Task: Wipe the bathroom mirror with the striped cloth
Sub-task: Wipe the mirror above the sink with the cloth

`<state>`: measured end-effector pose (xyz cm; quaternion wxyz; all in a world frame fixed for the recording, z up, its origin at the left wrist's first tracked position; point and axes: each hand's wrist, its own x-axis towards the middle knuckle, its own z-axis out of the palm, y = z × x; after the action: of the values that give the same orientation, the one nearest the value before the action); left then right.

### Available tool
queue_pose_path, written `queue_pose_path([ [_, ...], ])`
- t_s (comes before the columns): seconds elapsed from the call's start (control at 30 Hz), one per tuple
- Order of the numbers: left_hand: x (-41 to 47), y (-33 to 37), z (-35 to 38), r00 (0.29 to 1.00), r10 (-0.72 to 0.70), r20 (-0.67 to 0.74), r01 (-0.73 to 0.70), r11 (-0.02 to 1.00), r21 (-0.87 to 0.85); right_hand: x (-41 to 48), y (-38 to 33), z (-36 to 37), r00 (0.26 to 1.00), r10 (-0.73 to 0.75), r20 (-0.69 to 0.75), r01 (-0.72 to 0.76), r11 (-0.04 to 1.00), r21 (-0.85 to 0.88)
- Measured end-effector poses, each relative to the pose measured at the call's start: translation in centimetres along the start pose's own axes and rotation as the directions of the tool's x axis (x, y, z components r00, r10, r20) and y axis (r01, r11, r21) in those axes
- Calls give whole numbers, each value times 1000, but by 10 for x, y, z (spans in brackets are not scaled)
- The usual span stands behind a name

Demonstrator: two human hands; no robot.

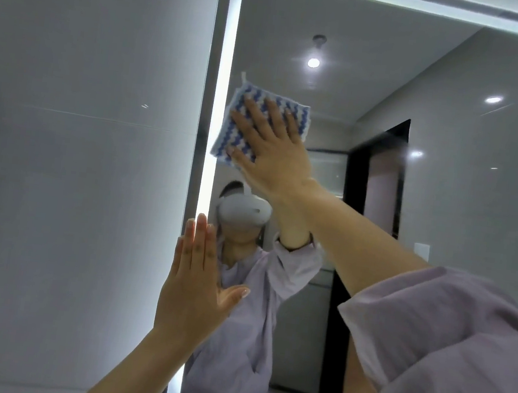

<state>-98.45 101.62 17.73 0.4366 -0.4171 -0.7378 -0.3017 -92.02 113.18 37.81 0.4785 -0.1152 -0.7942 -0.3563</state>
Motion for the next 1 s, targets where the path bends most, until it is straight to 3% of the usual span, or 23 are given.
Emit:
queue_pose_path([
  [0.2,0,-3,4,1000,1,7,-1,1000,-7,-23,79,-10,972,236,-8,-234,969,82],
  [0.47,0,-3,4,1000,20,-13,-20,1000,1,-86,161,-5,878,478,26,-478,872,102],
  [0.67,0,-3,5,1000,17,-8,-18,1000,-5,-107,178,4,826,564,0,-561,822,102],
  [0.83,1,-4,6,1000,16,4,-16,1000,11,-116,174,9,730,683,-20,-673,724,152],
  [1.0,1,-4,5,1000,15,-1,-15,1000,15,-111,170,3,713,701,22,-694,701,164],
])
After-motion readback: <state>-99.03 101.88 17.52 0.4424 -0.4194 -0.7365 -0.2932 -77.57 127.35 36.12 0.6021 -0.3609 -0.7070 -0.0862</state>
